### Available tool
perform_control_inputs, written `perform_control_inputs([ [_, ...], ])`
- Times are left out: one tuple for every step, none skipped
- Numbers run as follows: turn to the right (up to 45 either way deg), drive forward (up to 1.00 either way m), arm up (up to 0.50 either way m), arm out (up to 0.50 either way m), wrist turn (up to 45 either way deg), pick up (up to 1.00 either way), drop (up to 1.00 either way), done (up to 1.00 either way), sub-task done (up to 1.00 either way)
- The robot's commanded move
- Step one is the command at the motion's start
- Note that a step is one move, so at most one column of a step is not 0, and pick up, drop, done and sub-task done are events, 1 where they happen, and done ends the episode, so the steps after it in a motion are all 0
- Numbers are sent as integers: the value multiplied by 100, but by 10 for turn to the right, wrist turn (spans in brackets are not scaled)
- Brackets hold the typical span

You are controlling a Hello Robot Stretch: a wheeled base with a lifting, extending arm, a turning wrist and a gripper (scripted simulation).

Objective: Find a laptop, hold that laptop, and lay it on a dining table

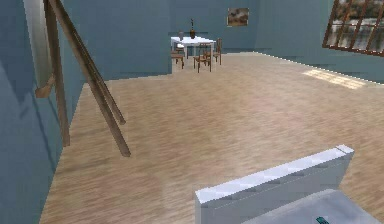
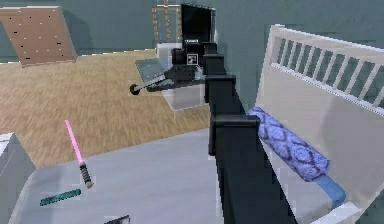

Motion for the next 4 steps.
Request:
perform_control_inputs([
  [0,0,0,0,-450,0,0,0,0],
  [0,0,0,0,-390,0,0,0,0],
  [0,0,0,-44,0,0,0,0,0],
  [-450,0,0,0,0,0,0,0,0],
])
